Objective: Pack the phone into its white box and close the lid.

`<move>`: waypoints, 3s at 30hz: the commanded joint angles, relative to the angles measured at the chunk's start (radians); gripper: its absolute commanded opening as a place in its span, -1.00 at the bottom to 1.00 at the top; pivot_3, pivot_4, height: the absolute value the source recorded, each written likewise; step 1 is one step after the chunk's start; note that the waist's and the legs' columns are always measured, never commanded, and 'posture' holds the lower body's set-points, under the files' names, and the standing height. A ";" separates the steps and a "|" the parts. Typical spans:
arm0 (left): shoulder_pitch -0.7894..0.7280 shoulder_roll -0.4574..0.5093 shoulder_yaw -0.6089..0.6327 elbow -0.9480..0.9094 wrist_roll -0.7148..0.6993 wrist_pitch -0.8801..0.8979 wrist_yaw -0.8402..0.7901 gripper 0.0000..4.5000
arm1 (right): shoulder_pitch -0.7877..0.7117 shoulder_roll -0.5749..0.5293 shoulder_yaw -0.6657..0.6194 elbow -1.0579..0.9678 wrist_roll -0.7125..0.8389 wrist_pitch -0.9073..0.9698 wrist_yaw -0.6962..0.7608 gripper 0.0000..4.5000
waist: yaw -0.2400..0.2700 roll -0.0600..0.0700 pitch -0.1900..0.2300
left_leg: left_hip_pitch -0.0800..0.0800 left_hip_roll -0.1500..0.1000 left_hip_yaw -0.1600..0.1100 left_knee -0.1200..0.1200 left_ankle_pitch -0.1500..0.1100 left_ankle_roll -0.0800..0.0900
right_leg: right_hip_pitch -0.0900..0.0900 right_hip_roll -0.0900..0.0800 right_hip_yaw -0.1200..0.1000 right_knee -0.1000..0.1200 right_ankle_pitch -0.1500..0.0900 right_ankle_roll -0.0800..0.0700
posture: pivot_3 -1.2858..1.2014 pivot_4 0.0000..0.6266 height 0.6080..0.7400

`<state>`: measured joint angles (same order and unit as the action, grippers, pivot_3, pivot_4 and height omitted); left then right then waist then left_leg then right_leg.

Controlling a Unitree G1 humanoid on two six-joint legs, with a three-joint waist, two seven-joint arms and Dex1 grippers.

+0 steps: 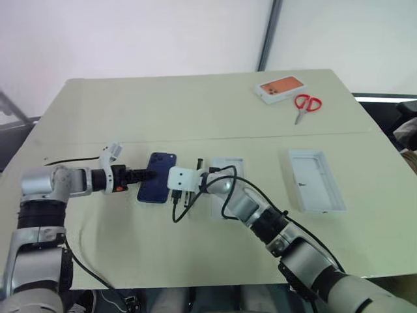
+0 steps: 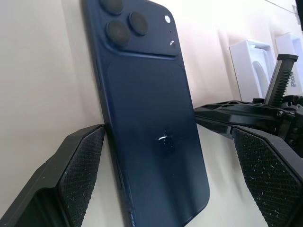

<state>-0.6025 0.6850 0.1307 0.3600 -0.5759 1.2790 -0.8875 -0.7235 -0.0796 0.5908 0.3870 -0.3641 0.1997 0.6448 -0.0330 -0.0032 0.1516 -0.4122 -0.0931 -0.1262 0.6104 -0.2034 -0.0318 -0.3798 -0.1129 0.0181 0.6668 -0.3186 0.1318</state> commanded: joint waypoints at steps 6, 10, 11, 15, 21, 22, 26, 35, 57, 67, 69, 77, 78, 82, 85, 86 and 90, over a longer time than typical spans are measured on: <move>-0.003 -0.133 -0.067 0.003 -0.029 0.142 0.038 1.00 | -0.012 0.010 -0.009 -0.009 -0.002 -0.029 0.001 -0.99 | 0.020 0.000 0.000 | 0.005 -0.001 0.000 0.000 -0.001 0.001 | 0.007 0.000 0.000 -0.002 0.000 0.000 | 0.03 -0.52 1.00; 0.003 -0.131 -0.019 0.038 -0.012 0.113 0.056 1.00 | -0.005 0.003 -0.010 -0.015 -0.005 -0.031 0.002 -0.99 | 0.020 0.000 0.000 | 0.005 -0.001 0.000 0.000 -0.001 0.001 | 0.007 -0.001 0.000 -0.002 0.000 0.000 | 0.03 -0.52 1.00; 0.006 -0.129 -0.008 0.048 -0.011 0.112 0.060 1.00 | -0.002 0.000 -0.009 -0.018 -0.007 -0.033 0.002 -0.99 | 0.020 0.000 0.000 | 0.005 -0.001 -0.001 0.000 -0.001 0.001 | 0.007 -0.001 0.000 -0.002 0.000 0.000 | 0.03 -0.52 1.00; 0.029 -0.128 0.037 0.068 -0.021 0.115 0.072 0.36 | 0.003 -0.009 -0.015 -0.016 -0.010 -0.033 -0.004 -1.00 | 0.014 0.000 0.000 | 0.005 -0.001 -0.001 0.000 -0.001 0.001 | 0.007 -0.001 0.000 -0.003 0.000 0.000 | 0.03 -0.52 1.00; 0.052 -0.131 0.050 0.058 -0.038 0.126 0.073 -0.78 | 0.006 -0.013 -0.012 -0.011 -0.019 -0.043 -0.009 -1.00 | 0.014 -0.001 -0.001 | 0.005 -0.001 -0.001 -0.001 -0.001 0.001 | 0.007 -0.001 -0.001 -0.003 0.000 0.000 | 0.03 -0.52 1.00; 0.055 -0.131 0.051 0.055 -0.042 0.129 0.077 -0.78 | 0.006 -0.013 -0.013 -0.010 -0.021 -0.043 -0.009 -1.00 | 0.012 -0.001 -0.001 | 0.005 -0.001 -0.001 0.000 -0.001 0.001 | 0.007 -0.001 0.000 -0.003 0.000 0.000 | 0.03 -0.52 1.00; 0.066 -0.136 0.065 0.053 -0.055 0.144 0.089 -0.78 | 0.003 -0.017 -0.019 -0.005 -0.022 -0.048 -0.015 -1.00 | 0.012 -0.001 -0.001 | 0.005 0.000 -0.001 -0.002 -0.001 0.001 | 0.006 0.000 0.000 -0.003 0.000 0.000 | 0.03 -0.52 1.00; 0.072 -0.173 0.143 0.011 -0.100 0.174 0.120 -0.99 | 0.023 -0.021 -0.030 -0.036 -0.004 -0.052 -0.011 -1.00 | 0.015 -0.001 -0.001 | 0.005 0.000 -0.001 -0.002 -0.001 0.001 | 0.006 0.000 0.000 -0.004 0.000 0.000 | 0.03 -0.52 1.00; 0.009 -0.362 0.453 -0.172 -0.348 0.209 0.278 -1.00 | 0.331 -0.429 -0.386 -0.746 0.561 0.248 0.375 0.98 | 0.018 -0.011 0.008 | -0.004 0.000 -0.003 0.000 -0.001 0.001 | 0.005 -0.001 -0.004 -0.006 0.000 0.001 | 0.03 -0.52 1.00; 0.037 -0.354 0.384 -0.216 -0.361 0.166 0.286 -1.00 | 0.494 -0.627 -0.299 -0.798 0.467 0.089 0.423 0.98 | 0.020 -0.015 0.010 | -0.014 0.001 0.000 0.003 -0.001 0.000 | -0.007 0.000 -0.002 -0.002 0.000 0.000 | 0.03 -0.52 1.00; 0.049 -0.357 0.369 -0.230 -0.360 0.166 0.289 -1.00 | 0.487 -0.617 -0.285 -0.784 0.451 0.083 0.408 0.98 | 0.021 -0.015 0.011 | -0.014 0.001 0.000 0.003 -0.001 0.000 | -0.006 -0.001 -0.002 -0.002 0.000 0.000 | 0.03 -0.52 1.00; 0.081 -0.382 0.359 -0.259 -0.378 0.168 0.315 -1.00 | 0.499 -0.633 -0.259 -0.719 0.387 0.036 0.391 -0.31 | 0.021 -0.016 0.011 | -0.014 0.001 0.000 0.003 -0.001 0.000 | -0.006 -0.001 -0.002 -0.003 0.000 0.000 | 0.03 -0.52 1.00; 0.077 -0.384 0.362 -0.260 -0.381 0.169 0.320 -1.00 | 0.502 -0.634 -0.261 -0.717 0.388 0.039 0.391 -0.31 | 0.021 -0.016 0.011 | -0.014 0.001 0.000 0.003 -0.001 0.000 | -0.006 -0.001 -0.002 -0.003 0.000 0.000 | 0.03 -0.52 1.00; 0.070 -0.378 0.352 -0.262 -0.391 0.169 0.329 -1.00 | 0.509 -0.638 -0.260 -0.714 0.384 0.054 0.393 -0.31 | 0.021 -0.016 0.011 | -0.014 0.001 0.000 0.003 -0.001 0.000 | -0.006 -0.001 -0.002 -0.003 0.000 0.000 | 0.03 -0.52 1.00; 0.069 -0.376 0.349 -0.260 -0.394 0.168 0.334 -1.00 | 0.510 -0.637 -0.257 -0.713 0.380 0.054 0.393 -0.31 | 0.022 -0.016 0.011 | -0.014 0.001 0.000 0.003 -0.001 0.000 | -0.006 -0.001 -0.002 -0.003 0.000 0.000 | 0.03 -0.52 1.00; 0.068 -0.376 0.347 -0.260 -0.392 0.166 0.335 -1.00 | 0.509 -0.635 -0.255 -0.713 0.380 0.055 0.392 -0.31 | 0.022 -0.016 0.011 | -0.014 0.001 0.000 0.003 -0.001 0.000 | -0.006 -0.001 -0.002 -0.003 0.000 0.000 | 0.03 -0.52 1.00; 0.069 -0.380 0.340 -0.263 -0.392 0.165 0.342 -1.00 | 0.506 -0.628 -0.252 -0.730 0.400 0.082 0.403 -0.43 | 0.022 -0.016 0.011 | -0.014 0.001 0.000 0.003 -0.001 0.000 | -0.006 -0.001 -0.002 -0.003 0.000 0.000 | 0.03 -0.52 1.00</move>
<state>-0.5109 0.3024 0.4712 0.1399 -0.9281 1.4525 -0.5379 -0.2219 -0.7051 0.3331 -0.3241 0.0243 0.2631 1.0376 -0.0113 -0.0194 0.1625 -0.4262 -0.0923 -0.1264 0.6134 -0.2039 -0.0322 -0.3857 -0.1136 0.0162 0.6642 -0.3187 0.1322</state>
